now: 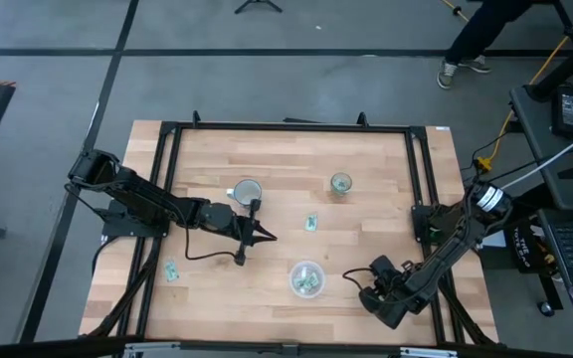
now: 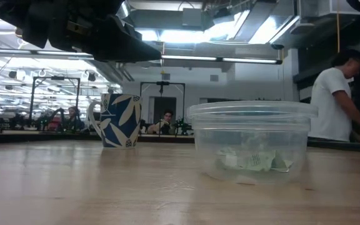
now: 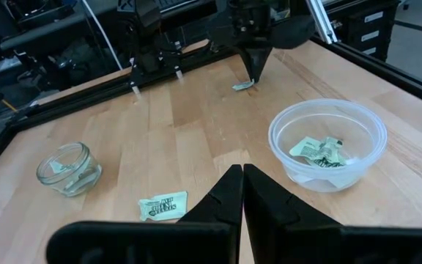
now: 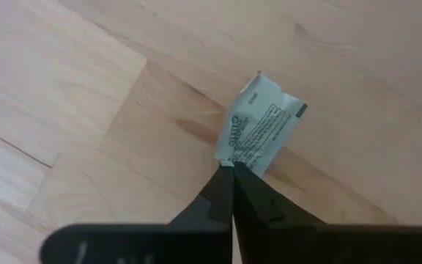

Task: Pick and place Stevia / Truvia into bins
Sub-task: Put the white stevia packet into the transparent glass cup

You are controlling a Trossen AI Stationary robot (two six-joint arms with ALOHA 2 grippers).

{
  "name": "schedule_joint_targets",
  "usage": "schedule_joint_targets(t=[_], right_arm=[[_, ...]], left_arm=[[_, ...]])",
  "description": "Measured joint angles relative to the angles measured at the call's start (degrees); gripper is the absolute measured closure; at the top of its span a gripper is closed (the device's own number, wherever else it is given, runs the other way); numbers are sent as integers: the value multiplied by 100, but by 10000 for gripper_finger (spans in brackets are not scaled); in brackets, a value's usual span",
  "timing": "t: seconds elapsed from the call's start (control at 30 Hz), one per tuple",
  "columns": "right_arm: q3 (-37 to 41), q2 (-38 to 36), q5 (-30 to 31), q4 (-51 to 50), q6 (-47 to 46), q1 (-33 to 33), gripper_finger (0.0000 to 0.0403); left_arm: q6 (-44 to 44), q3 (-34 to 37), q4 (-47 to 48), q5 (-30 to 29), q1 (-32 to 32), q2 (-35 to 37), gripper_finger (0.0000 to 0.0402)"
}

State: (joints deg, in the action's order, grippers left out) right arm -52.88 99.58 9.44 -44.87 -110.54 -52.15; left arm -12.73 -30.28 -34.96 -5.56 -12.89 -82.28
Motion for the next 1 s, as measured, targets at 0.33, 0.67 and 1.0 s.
schedule_joint_targets(t=[0.33, 0.67, 1.0], right_arm=[[13, -458, 1237, 26, 333, -160, 402], [5, -777, 2013, -51, 959, -161, 403], [-5, -1356, 2650, -199, 2002, 13, 403]], left_arm=[[0, 0, 2, -171, -1, 0, 393], [0, 2, 48, -413, 1, 0, 394], [0, 2, 48, -531, 1, 0, 394]])
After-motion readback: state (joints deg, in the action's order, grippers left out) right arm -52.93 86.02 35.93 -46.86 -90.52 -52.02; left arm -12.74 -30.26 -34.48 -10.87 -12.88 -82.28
